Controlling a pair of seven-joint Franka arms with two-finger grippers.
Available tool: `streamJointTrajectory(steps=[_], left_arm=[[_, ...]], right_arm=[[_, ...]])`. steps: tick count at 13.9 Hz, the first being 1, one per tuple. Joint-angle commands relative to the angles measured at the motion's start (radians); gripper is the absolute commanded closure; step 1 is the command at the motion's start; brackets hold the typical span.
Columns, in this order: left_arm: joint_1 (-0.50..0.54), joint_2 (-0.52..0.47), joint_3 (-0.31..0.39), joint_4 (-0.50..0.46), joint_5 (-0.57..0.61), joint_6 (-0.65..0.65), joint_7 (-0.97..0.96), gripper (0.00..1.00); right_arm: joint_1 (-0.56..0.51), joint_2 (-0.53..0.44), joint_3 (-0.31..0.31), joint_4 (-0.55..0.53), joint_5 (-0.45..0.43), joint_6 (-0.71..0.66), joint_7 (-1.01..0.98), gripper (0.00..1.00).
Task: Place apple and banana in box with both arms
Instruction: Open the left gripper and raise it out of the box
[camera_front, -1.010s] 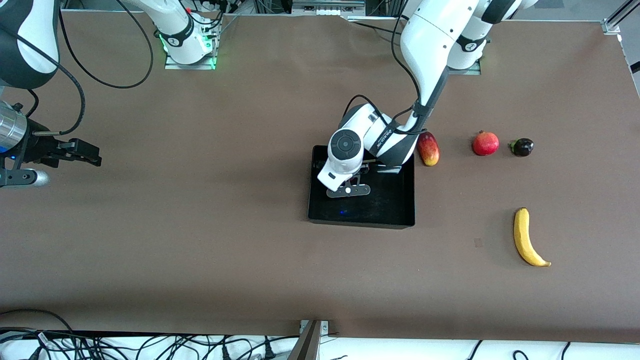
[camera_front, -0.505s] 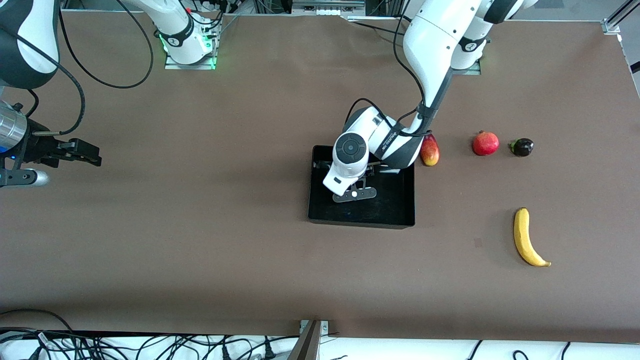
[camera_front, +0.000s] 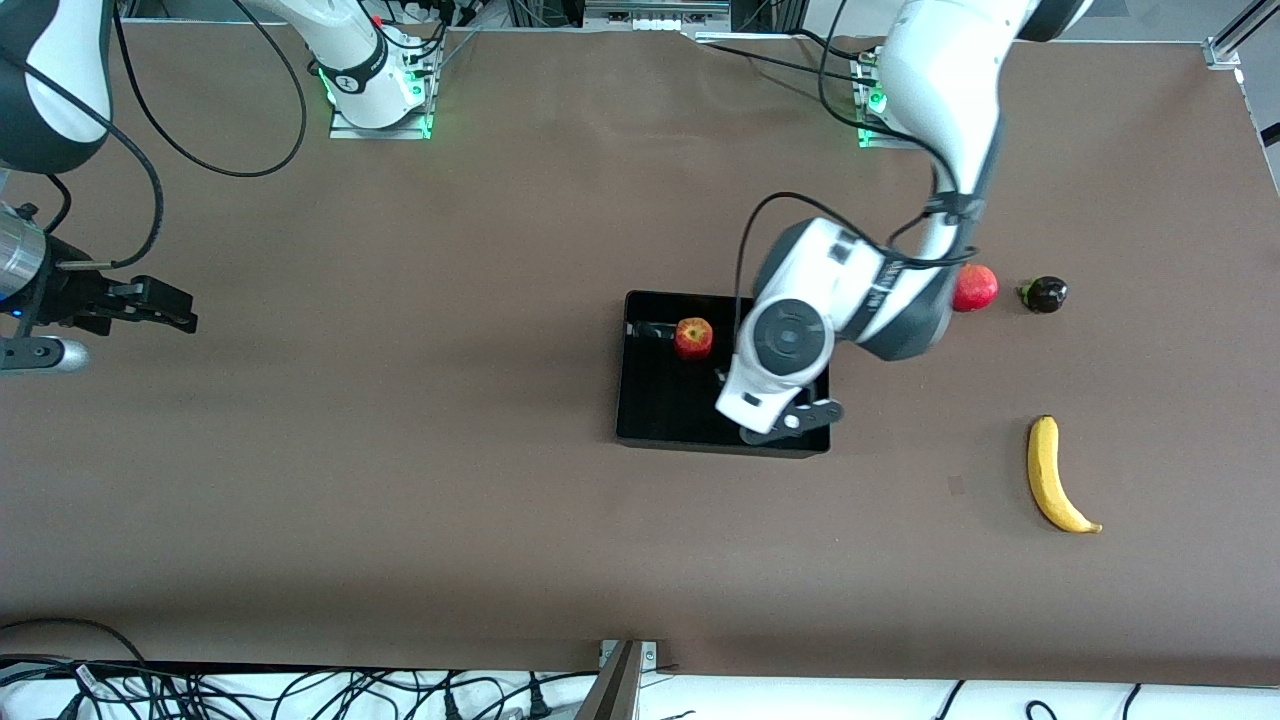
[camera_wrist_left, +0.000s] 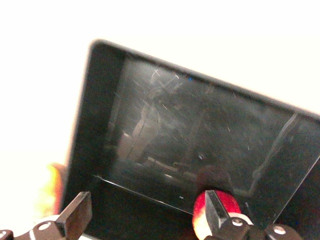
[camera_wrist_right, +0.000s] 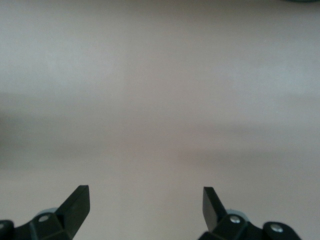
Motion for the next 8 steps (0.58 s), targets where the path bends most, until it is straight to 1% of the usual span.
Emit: streamJointTrajectory(steps=[1,2,3,6,8], left_arm=[[0.139,-0.051,-0.006,0.003,-0.014,-0.028,0.158,0.00],[0.228,-0.061,-0.004,0.003,-0.010,-0.028,0.280,0.00],[0.285,-0.068,-0.004,0.003,0.010,-0.028,0.359,0.00],[0.429,-0.070,-0.003,0.003,0.050,-0.007,0.576,0.00],[0.509,-0.059,-0.003,-0.001,0.055,0.045,0.674,0.00]], right_arm=[[-0.008,-0.009,-0.001,0.028,0.005,-0.014,-0.014,0.00],[-0.006,-0.016,-0.003,0.025,0.005,-0.015,-0.014,0.00],[-0.006,-0.014,-0.003,0.025,0.009,-0.015,-0.015,0.00],[-0.005,-0.014,0.000,0.025,0.013,-0.015,-0.014,0.00],[-0.005,-0.016,0.000,0.025,0.013,-0.041,-0.015,0.00]])
